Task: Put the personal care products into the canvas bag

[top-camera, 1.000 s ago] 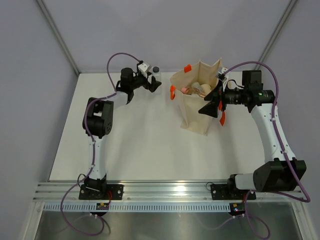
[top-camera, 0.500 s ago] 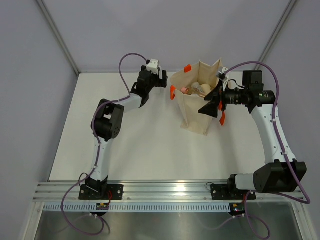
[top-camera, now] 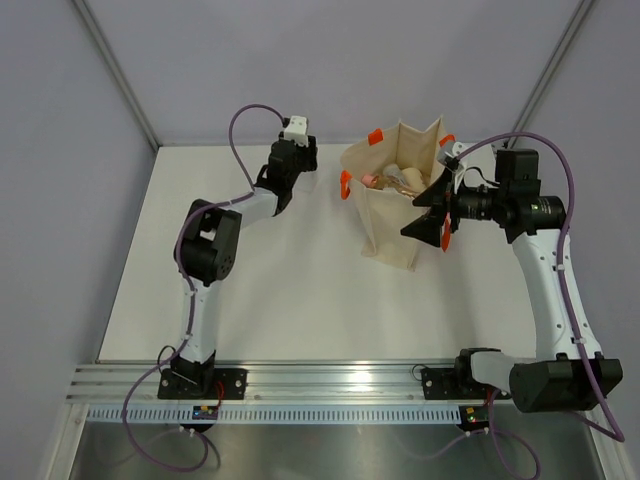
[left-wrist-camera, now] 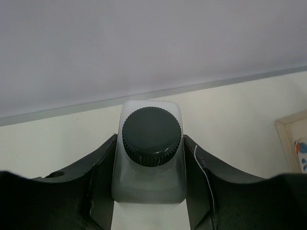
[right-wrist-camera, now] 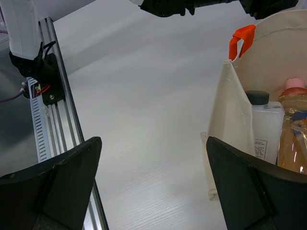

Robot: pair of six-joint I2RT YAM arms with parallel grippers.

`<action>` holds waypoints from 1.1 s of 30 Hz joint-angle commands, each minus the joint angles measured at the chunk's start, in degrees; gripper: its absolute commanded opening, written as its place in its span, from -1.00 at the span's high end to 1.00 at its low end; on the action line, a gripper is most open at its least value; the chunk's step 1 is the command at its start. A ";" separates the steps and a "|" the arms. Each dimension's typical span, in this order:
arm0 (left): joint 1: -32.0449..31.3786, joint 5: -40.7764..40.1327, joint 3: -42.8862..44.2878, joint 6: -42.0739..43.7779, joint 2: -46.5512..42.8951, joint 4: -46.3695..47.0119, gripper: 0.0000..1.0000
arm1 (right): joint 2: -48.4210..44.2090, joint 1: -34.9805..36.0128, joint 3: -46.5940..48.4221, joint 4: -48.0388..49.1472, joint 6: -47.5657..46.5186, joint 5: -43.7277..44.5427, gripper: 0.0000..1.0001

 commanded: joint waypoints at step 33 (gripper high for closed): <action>-12.20 25.93 18.14 -17.41 -15.05 -2.75 1.00 | -15.94 -11.30 -2.21 8.12 20.90 19.37 -0.99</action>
